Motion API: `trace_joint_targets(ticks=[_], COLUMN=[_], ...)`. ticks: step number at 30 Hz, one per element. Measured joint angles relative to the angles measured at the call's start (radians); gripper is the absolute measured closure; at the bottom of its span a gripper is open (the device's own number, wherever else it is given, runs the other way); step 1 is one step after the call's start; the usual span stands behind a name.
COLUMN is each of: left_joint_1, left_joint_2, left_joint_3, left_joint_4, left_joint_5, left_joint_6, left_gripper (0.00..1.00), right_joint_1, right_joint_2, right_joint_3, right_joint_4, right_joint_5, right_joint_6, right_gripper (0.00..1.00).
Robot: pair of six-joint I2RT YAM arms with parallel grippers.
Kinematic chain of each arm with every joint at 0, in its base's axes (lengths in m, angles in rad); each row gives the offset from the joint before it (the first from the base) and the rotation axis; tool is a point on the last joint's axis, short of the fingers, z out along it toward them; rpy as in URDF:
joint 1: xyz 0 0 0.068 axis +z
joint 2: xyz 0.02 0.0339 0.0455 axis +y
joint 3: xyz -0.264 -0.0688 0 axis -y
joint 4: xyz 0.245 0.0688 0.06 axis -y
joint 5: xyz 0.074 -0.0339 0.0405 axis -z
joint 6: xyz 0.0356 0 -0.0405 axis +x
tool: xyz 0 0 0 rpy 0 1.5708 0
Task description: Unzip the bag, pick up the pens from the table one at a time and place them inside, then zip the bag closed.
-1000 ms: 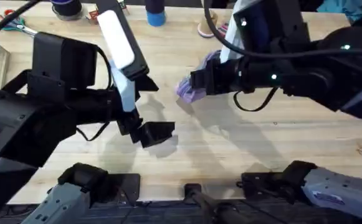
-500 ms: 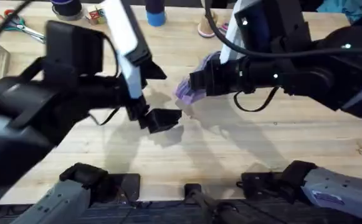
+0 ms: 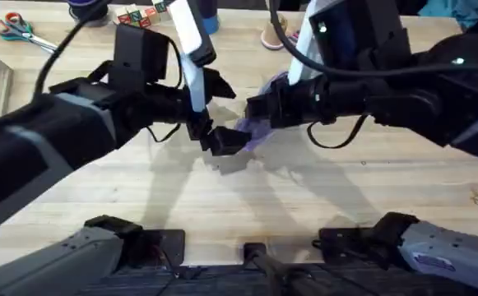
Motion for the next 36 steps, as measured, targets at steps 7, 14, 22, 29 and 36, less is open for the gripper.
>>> trace_joint_targets(ticks=[7, 14, 22, 29, 36], left_joint_1=[0.0, 0.0, 0.0, -0.015, -0.02], left_joint_2=[0.046, 0.046, 0.046, 0.063, 0.065], left_joint_3=[0.0, 0.0, -0.001, -0.005, -0.004], left_joint_4=[0.005, 0.036, 0.034, 0.041, 0.04], left_joint_5=[0.023, 0.038, 0.062, 0.072, 0.071], left_joint_6=[0.0, -0.001, 0.0, -0.003, -0.004], left_gripper=[0.007, 0.029, 0.296, 0.945, 0.958], right_joint_1=[0.0, 0.0, 0.0, 0.0, -0.001], right_joint_2=[0.0, 0.0, 0.0, 0.0, 0.0], right_joint_3=[0.0, 0.0, 0.002, 0.002, 0.002], right_joint_4=[0.001, 0.002, 0.007, 0.006, 0.003], right_joint_5=[0.0, 0.0, 0.001, 0.002, 0.002], right_joint_6=[0.0, 0.0, 0.0, 0.0, 0.0], right_gripper=[0.971, 0.971, 0.971, 0.971, 0.971])
